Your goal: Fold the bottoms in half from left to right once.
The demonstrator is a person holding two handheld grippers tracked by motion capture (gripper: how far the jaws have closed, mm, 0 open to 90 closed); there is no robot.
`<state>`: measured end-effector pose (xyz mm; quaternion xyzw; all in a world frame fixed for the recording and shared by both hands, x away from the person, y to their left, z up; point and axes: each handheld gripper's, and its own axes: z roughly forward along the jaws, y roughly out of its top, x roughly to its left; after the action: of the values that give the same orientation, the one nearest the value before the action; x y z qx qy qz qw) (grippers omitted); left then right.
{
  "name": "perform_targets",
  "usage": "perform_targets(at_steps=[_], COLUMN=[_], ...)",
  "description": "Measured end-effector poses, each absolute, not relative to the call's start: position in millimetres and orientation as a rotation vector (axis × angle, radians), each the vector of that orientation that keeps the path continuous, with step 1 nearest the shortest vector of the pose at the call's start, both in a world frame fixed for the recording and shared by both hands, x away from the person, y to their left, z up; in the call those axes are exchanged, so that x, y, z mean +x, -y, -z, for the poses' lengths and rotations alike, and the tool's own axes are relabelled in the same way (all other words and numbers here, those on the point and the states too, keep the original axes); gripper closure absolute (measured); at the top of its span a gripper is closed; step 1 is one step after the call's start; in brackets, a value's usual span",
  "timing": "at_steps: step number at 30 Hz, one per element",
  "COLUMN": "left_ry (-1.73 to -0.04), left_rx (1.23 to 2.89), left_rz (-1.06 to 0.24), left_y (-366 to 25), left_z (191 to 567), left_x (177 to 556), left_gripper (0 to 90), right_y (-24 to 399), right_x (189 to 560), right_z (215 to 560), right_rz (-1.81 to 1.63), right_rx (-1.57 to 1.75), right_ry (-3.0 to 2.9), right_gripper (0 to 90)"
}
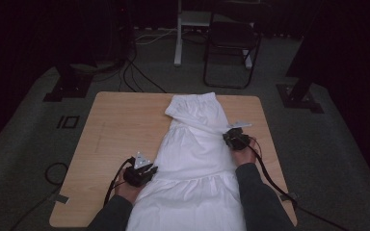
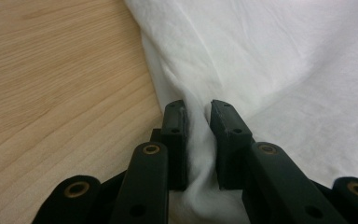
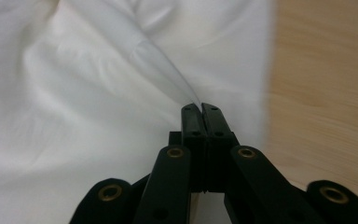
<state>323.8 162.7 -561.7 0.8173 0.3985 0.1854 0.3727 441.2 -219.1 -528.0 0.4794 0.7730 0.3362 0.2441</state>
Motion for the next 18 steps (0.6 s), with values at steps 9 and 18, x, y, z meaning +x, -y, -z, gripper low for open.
perform_targets(at_steps=[9,18], left_ry=[-1.017,-0.989], left_rx=[2.106,2.06], left_rz=[-0.448,-0.471], left_y=[-161,-165], left_z=[561,535], left_x=[317,328], left_gripper=[76.6,59.3], right_y=[250,246], right_x=[435,438], right_z=[552,558], right_rz=[-0.955,-0.93], right_rx=[1.426,1.43], right_ry=[-2.071,-2.089], right_gripper=[88.9,88.1])
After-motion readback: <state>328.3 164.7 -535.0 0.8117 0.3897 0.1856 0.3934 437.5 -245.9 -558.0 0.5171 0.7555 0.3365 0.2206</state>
